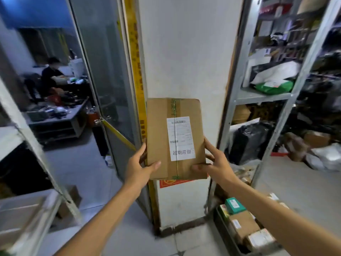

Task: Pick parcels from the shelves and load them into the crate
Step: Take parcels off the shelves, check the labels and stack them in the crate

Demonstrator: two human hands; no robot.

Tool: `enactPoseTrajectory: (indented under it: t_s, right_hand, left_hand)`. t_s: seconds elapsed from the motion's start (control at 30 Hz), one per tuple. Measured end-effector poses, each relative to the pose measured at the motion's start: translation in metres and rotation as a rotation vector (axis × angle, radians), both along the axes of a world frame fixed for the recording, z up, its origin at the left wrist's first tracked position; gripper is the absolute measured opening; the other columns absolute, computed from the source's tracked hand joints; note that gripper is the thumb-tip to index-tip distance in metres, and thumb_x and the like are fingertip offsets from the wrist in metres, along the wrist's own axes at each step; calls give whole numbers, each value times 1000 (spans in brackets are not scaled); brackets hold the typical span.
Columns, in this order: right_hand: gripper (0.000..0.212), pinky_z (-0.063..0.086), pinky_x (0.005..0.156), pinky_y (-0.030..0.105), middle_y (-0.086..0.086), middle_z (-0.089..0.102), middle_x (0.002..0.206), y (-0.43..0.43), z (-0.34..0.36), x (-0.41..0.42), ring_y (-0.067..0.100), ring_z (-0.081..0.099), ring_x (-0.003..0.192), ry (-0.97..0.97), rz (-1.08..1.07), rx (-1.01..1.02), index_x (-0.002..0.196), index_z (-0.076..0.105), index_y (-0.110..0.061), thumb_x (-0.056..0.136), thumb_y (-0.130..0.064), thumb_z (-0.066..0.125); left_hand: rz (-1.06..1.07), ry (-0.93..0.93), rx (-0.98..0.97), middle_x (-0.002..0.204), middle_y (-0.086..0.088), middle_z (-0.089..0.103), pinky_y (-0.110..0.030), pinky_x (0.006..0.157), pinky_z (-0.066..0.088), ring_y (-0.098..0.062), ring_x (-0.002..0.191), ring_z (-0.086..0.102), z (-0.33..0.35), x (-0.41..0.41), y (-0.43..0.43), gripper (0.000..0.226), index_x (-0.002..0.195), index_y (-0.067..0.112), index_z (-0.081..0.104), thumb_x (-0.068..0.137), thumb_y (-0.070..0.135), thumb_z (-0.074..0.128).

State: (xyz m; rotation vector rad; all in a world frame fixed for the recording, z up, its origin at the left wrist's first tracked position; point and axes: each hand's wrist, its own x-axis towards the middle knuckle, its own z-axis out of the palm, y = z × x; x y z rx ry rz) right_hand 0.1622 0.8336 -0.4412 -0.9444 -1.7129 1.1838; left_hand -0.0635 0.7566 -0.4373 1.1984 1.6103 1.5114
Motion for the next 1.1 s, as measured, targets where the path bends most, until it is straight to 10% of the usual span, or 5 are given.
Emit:
enactPoseTrajectory:
  t_s: [0.23,0.5,0.7,0.97,1.1]
  right_hand:
    - [100,50,98,51,-9,50,140,8,-36,153,22,50,127,-16,-409,-130,151,27,-38,75,10,72]
    - [102,56,89,36,-12,51,142,27,-82,278,20,56,120,29,-746,-145,150,32,-33,70,10,77]
    - [102,53,95,38,-12,51,141,80,-107,330,16,56,120,52,-893,-199,149,34,-33,67,6,81]
    - [99,54,66,16,-21,55,125,134,-160,367,9,60,105,108,-1030,-354,147,35,-38,69,5,80]
    - [97,52,64,11,-23,55,122,169,-200,378,11,58,110,108,-1083,-439,148,34,-37,71,3,79]
  left_hand:
    - [-393,-28,-88,133,14,54,-38,98,51,0,107,58,-42,142,100,88,150,34,29,81,3,74]
    - [-764,25,-157,141,1,52,-40,107,44,-16,128,50,-81,286,202,85,151,29,30,83,0,71]
    - [-903,48,-200,106,29,54,-2,67,47,11,93,55,-98,353,281,83,149,29,33,83,-7,68]
    - [-1026,114,-357,121,18,54,-42,105,46,-8,116,56,-164,419,370,84,149,27,34,81,-6,70]
    - [-1105,143,-450,129,16,54,-37,102,47,-13,125,51,-209,441,419,86,149,30,32,81,-7,69]
